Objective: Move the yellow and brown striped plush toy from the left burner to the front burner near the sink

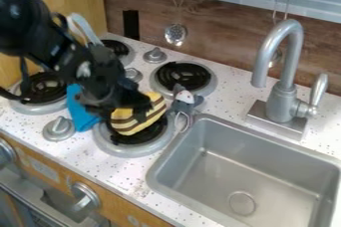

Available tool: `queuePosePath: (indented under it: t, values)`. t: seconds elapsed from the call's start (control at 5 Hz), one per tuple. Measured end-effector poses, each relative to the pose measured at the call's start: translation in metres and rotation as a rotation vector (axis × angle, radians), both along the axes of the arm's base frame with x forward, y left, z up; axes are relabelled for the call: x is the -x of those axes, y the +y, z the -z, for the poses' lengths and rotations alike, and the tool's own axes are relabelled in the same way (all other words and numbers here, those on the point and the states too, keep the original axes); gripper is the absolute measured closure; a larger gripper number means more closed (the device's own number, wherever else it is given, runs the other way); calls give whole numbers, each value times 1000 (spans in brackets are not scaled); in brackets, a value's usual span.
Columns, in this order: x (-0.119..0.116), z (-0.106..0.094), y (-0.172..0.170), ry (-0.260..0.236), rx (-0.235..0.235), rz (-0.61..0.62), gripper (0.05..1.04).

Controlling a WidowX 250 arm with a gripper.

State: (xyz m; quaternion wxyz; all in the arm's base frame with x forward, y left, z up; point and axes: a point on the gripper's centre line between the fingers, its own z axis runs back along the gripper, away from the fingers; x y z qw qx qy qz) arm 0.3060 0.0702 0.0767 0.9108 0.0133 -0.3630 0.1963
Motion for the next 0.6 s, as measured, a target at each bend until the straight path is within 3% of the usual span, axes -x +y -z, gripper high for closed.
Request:
queuePosePath:
  t: [0.4,0.6]
  values:
    - [27,-66,21,-192,42,-56,82]
    - [29,-69,24,-203,44,-71,82]
